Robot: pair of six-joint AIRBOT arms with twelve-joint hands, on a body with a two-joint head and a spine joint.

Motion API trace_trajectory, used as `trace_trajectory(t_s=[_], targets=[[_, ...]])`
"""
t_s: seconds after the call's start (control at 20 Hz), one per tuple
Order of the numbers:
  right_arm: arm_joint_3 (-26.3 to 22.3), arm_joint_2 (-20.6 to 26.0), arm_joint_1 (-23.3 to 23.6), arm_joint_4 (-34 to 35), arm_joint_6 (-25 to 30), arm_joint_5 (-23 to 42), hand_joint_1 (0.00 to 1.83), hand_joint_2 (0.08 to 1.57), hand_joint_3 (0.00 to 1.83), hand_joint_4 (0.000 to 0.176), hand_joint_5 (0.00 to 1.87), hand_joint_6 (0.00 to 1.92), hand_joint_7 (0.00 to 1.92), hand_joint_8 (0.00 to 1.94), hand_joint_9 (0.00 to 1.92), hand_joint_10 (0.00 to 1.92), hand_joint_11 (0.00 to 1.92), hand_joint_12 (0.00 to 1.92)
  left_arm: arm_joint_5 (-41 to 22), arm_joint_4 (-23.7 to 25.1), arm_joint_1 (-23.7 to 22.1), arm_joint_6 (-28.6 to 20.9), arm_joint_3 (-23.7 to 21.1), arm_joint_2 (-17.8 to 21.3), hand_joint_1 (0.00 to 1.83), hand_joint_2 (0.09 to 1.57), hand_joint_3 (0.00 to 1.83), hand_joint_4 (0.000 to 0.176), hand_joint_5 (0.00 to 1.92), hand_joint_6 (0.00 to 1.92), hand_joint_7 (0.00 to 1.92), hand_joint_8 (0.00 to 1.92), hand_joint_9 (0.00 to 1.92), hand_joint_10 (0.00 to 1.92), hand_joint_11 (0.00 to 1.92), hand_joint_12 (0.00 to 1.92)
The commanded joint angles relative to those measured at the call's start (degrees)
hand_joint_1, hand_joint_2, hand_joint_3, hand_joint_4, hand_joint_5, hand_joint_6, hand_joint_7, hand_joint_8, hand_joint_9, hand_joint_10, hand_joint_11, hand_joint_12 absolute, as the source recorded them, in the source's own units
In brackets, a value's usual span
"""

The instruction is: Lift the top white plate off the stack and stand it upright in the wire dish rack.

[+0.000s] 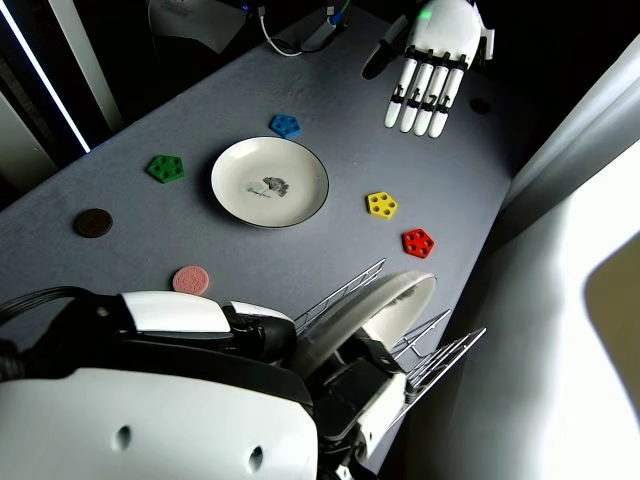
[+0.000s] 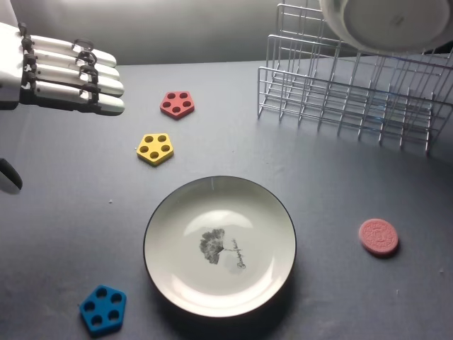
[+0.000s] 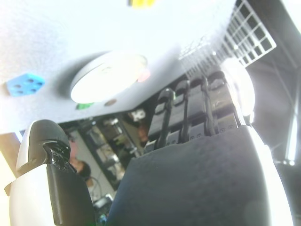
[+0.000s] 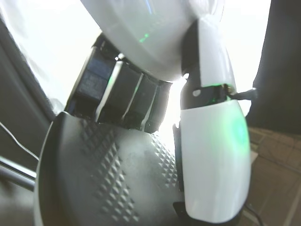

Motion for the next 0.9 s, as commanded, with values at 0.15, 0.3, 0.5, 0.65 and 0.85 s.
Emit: trace_trajectory(t_s=[0.15,0.3,0.5,0.65,0.85], targets=[[0.74,0.99,-0.69,2.21,0.93,2.29,1.50,1.03,0.00,0.000,0.98,0.91,1.13,0.48,1.24,0.54,1.04,1.28,-1.95,-5.67,-1.31,-0.54,-0.06,0.33,0.36,0.93,0.00,0.000,0.00,0.00,0.00,0.00,0.00,0.00,0.02,0.01],[0.85,0.99,-2.02,1.59,0.93,2.73,1.48,1.13,0.00,0.000,0.77,1.19,0.85,0.89,0.97,0.94,0.85,1.51,-2.06,-6.52,-0.86,-0.64,-0.15,0.52,0.36,0.93,0.00,0.000,0.00,0.00,0.00,0.00,0.00,0.00,0.01,0.01],[1.62,1.00,-3.01,0.70,0.93,3.54,1.49,1.09,0.00,0.000,0.85,1.09,0.95,0.78,1.09,0.79,0.95,1.41,-1.97,-7.37,-0.20,-0.88,-0.16,0.82,0.36,0.93,0.00,0.000,0.00,0.00,0.00,0.00,0.00,0.00,0.01,0.01],[2.08,0.88,-3.42,0.04,0.93,3.98,1.50,1.06,0.00,0.000,0.92,1.03,1.02,0.67,1.16,0.66,1.01,1.31,-1.50,-7.90,0.16,-1.43,-0.24,1.01,0.37,0.93,0.00,0.000,0.00,0.00,0.00,0.00,0.00,0.00,0.03,0.02],[2.91,0.75,-4.82,-0.67,0.93,5.07,1.49,1.05,0.00,0.000,0.92,1.01,1.02,0.62,1.19,0.62,1.05,1.31,-0.45,-8.39,0.87,-2.02,-0.57,1.29,0.36,0.93,0.00,0.000,0.00,0.00,0.00,0.00,0.00,0.00,0.02,0.02]])
